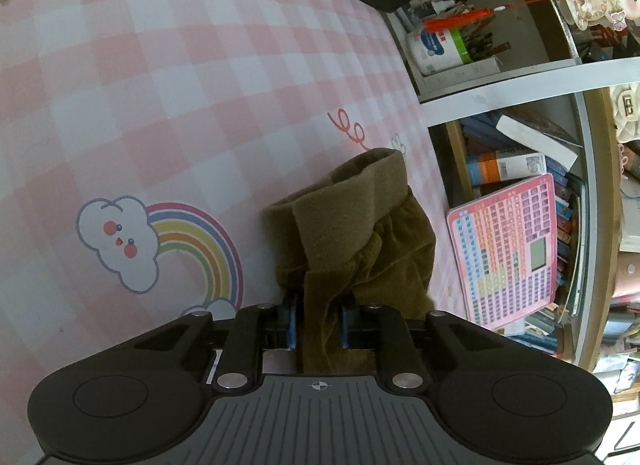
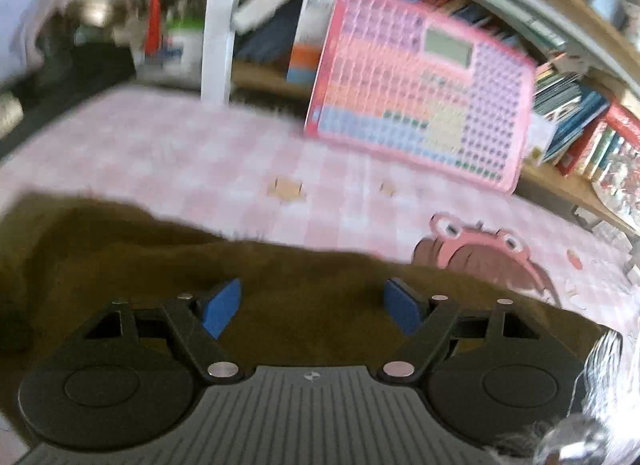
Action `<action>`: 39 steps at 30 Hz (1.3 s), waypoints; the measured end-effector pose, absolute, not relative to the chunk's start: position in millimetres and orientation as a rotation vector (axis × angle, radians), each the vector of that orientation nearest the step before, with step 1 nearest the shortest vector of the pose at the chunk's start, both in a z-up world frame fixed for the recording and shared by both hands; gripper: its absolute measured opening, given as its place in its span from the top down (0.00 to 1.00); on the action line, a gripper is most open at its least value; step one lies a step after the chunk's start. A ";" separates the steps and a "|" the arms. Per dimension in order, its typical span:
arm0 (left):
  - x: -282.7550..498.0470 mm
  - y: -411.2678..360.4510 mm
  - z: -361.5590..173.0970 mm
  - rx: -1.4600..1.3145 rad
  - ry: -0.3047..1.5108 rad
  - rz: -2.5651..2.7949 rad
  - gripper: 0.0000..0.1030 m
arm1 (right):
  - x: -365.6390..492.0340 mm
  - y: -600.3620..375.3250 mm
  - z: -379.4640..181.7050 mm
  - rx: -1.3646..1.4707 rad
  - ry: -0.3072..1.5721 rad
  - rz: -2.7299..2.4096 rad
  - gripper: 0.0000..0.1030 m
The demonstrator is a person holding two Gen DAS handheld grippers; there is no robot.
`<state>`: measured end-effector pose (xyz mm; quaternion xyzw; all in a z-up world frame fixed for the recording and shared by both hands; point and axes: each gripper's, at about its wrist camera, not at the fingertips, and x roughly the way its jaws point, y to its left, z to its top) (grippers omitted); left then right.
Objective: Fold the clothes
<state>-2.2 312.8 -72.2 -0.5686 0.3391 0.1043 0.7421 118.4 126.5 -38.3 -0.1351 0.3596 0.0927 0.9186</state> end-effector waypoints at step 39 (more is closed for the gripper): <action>15.4 41.5 31.1 0.266 0.676 -0.214 0.53 | -24.5 -114.5 3.3 0.114 0.784 0.100 0.24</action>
